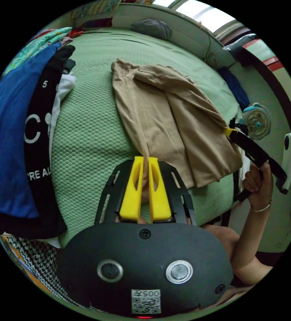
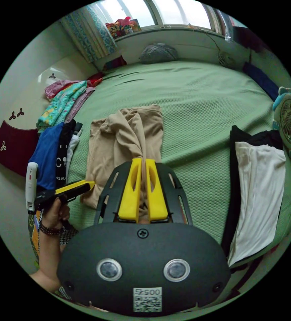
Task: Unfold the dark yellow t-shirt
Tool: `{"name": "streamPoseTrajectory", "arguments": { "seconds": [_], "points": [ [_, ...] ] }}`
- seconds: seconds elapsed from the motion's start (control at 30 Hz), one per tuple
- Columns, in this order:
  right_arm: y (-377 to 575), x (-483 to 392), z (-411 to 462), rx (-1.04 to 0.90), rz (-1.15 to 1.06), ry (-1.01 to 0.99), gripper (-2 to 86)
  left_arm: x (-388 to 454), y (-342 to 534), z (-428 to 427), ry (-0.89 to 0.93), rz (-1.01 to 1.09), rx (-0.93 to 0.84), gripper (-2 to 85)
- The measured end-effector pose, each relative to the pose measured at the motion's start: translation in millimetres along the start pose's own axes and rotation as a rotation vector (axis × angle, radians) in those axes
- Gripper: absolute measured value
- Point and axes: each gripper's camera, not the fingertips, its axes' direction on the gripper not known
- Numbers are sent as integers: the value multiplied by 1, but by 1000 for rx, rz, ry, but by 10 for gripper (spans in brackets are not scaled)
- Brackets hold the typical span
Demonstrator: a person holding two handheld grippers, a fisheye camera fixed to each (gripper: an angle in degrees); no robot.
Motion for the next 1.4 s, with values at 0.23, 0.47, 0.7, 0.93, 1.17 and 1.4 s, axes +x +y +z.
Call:
{"name": "streamPoseTrajectory", "arguments": {
  "seconds": [0.23, 0.47, 0.7, 0.93, 1.17, 1.4],
  "points": [
    [24, 29, -16, 65, 104, 71, -12, -2, 30, -32, -133, -22, 120, 19],
    [55, 64, -27, 84, 209, 102, -10, -12, 63, -39, -212, -75, 145, 18],
    [97, 91, -44, 104, 265, 158, -12, -22, 107, -38, -225, -107, 142, 20],
    [140, 123, -52, 65, 386, 224, -15, -30, 150, -35, -191, -145, 118, 25],
    [168, 126, -53, 64, 390, 251, 28, -31, 164, -31, -185, -147, 116, 38],
    [205, 112, -69, 56, 261, 130, 98, -38, 184, -33, -161, -167, 136, 35]
  ]
}}
